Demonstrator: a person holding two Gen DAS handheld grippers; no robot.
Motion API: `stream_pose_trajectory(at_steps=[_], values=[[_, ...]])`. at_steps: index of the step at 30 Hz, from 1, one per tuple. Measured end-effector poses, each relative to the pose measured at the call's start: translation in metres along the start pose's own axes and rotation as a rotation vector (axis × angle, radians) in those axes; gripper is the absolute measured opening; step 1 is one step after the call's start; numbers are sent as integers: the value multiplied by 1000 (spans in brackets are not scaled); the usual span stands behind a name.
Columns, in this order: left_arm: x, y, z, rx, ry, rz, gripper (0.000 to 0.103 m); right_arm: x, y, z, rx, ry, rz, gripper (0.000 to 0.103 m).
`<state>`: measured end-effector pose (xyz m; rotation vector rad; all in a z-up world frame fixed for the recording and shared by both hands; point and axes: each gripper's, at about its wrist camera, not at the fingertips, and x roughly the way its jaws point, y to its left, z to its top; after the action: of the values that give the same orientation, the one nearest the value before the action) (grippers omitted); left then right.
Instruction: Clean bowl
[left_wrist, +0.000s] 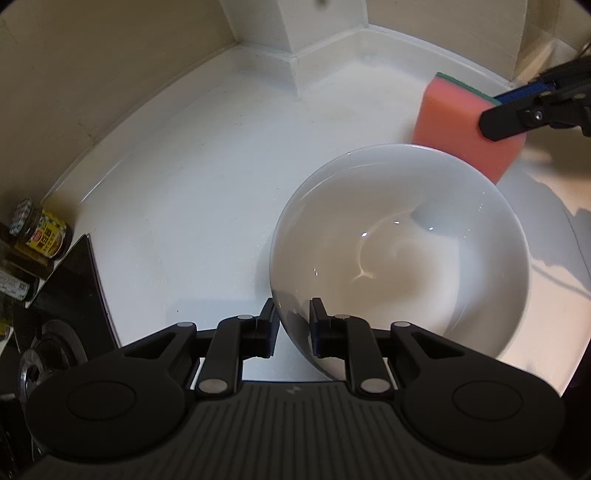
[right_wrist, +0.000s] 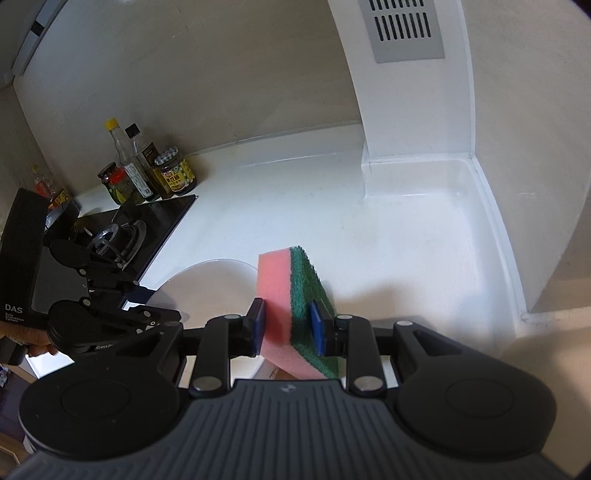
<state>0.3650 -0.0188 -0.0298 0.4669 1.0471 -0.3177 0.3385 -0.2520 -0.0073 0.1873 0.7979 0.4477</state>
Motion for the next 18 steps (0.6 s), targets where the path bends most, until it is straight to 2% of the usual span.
stream_pose_trajectory(at_steps=[8, 13, 14, 18], values=[[-13, 0, -12, -97, -15, 9, 21, -9, 6, -8, 13, 6, -17, 22], [-15, -2, -18, -221, 24, 0, 20, -15, 7, -14, 30, 8, -18, 22], [-15, -3, -19, -215, 24, 3, 20, -15, 7, -16, 33, 11, -14, 22], [-13, -7, -17, -75, 4, 6, 22, -12, 8, -12, 7, 20, -11, 22]])
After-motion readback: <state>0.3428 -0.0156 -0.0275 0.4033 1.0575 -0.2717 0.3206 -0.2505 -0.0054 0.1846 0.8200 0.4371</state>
